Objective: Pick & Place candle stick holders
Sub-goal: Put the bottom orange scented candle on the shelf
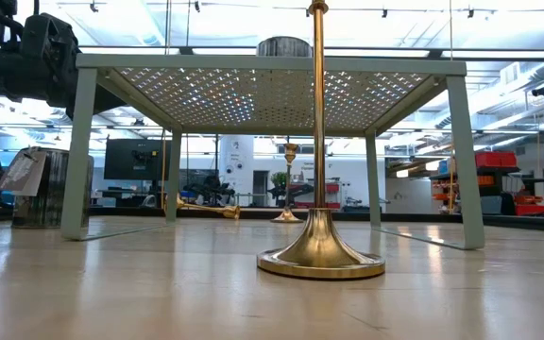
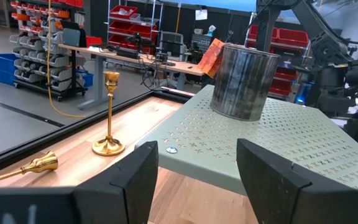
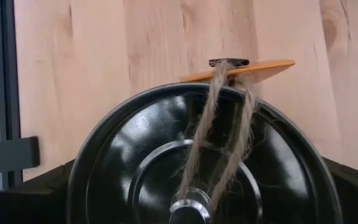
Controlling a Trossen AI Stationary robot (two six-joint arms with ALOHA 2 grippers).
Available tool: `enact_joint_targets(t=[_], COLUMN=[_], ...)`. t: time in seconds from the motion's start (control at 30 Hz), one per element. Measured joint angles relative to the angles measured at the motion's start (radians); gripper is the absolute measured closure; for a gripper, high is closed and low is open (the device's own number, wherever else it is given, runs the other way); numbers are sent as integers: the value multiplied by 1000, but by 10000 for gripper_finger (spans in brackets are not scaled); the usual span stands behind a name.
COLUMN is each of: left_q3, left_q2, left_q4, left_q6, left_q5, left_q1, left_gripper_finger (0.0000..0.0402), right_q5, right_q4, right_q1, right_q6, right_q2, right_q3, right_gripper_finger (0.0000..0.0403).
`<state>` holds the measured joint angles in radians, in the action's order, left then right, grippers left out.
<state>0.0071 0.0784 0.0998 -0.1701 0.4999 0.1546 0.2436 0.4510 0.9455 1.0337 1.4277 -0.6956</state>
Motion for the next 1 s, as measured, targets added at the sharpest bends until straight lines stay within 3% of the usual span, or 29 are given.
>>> enact_joint_targets(t=[0.5, 0.67, 1.0], left_q3=[0, 0, 0], left_q2=[0, 0, 0], left_q4=[0, 0, 0], left_q6=[0, 0, 0], left_q5=[0, 0, 0], left_q1=[0, 0, 0], left_gripper_finger=[184, 184, 184], right_q5=[0, 24, 22], right_q4=[-141, -135, -137], right_q1=[0, 0, 0], right_q6=[-4, -88, -90], right_q2=[1, 1, 0], right_q3=[0, 0, 0], right_gripper_finger=[3, 3, 3])
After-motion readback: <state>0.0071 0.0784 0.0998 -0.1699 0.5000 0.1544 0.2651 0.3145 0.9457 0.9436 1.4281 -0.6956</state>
